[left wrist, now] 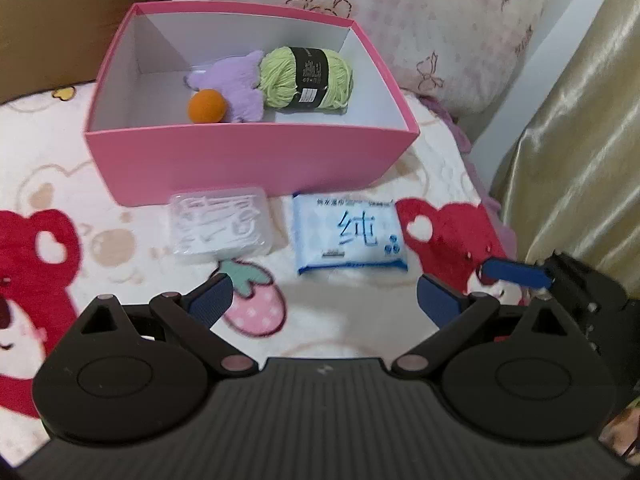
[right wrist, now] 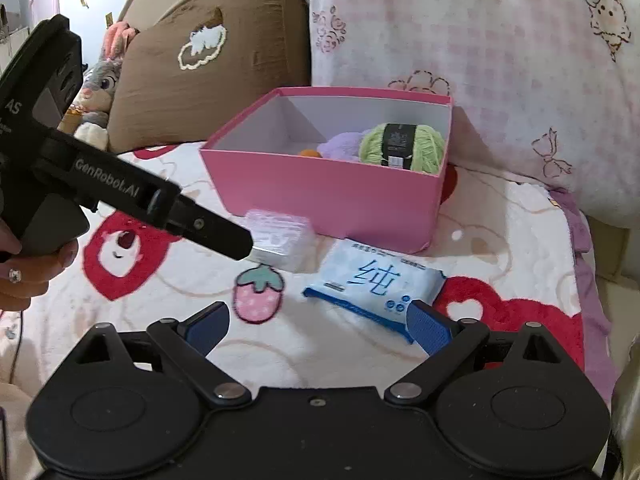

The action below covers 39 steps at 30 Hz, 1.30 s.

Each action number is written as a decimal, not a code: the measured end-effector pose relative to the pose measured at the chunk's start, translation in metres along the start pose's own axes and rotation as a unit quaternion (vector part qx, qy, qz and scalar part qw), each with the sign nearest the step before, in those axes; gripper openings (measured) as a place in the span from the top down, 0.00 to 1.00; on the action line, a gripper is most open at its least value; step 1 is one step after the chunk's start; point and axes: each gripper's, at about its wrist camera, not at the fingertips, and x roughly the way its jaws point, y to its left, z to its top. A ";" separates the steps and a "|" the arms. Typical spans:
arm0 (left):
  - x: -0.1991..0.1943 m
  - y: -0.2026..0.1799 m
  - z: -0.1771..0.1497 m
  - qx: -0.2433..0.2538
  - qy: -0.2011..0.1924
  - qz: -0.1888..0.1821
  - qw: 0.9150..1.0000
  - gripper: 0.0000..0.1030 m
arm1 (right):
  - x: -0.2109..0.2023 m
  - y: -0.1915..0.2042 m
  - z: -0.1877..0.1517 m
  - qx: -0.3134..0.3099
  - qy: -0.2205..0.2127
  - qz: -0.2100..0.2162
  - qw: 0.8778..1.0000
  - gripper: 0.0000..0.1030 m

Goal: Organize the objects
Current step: 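Reach the left tool to the blue-printed wipes pack and close on it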

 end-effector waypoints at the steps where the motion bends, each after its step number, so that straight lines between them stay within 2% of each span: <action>1: 0.006 0.000 0.000 -0.003 -0.005 -0.005 1.000 0.04 | 0.003 -0.002 -0.001 0.000 -0.003 -0.001 1.000 0.06; 7: 0.041 0.004 -0.007 -0.014 -0.021 -0.030 0.999 0.04 | 0.027 -0.018 -0.013 0.008 -0.023 -0.011 1.000 0.06; 11: 0.061 -0.004 -0.012 0.004 -0.028 -0.007 1.000 0.04 | 0.047 -0.028 -0.018 0.022 -0.016 -0.007 1.000 0.09; 15: 0.080 -0.007 -0.014 0.003 -0.023 -0.015 1.000 0.04 | 0.060 -0.034 -0.022 0.034 -0.011 -0.003 0.999 0.09; 18: 0.090 -0.006 -0.015 0.002 -0.029 -0.005 1.000 0.04 | 0.070 -0.037 -0.025 0.031 -0.003 -0.004 1.000 0.09; 23: 0.103 0.006 -0.018 -0.031 -0.035 -0.009 0.999 0.14 | 0.086 -0.039 -0.029 0.013 0.002 -0.020 1.000 0.09; 27: 0.107 0.009 -0.021 -0.026 -0.047 0.004 0.999 0.22 | 0.096 -0.044 -0.033 0.014 0.004 -0.025 1.000 0.10; 30: 0.111 0.009 -0.024 -0.022 -0.057 -0.004 0.998 0.23 | 0.100 -0.045 -0.034 0.011 0.000 -0.022 1.000 0.10; 32: 0.113 0.009 -0.025 -0.018 -0.062 -0.006 0.998 0.27 | 0.101 -0.046 -0.034 0.008 -0.005 -0.020 1.000 0.11; 34: 0.116 0.009 -0.025 -0.016 -0.058 -0.022 0.998 0.44 | 0.102 -0.046 -0.033 0.008 -0.006 -0.017 1.000 0.16; 35: 0.116 0.009 -0.026 -0.019 -0.056 -0.031 0.998 0.45 | 0.102 -0.045 -0.032 0.008 -0.004 -0.019 1.000 0.22; 37: 0.113 0.006 -0.028 -0.019 -0.064 -0.028 0.997 0.48 | 0.101 -0.043 -0.031 0.000 0.004 -0.025 1.000 0.29; 39: 0.112 0.003 -0.031 -0.016 -0.061 -0.026 0.998 0.48 | 0.099 -0.040 -0.031 -0.007 0.008 -0.024 1.000 0.32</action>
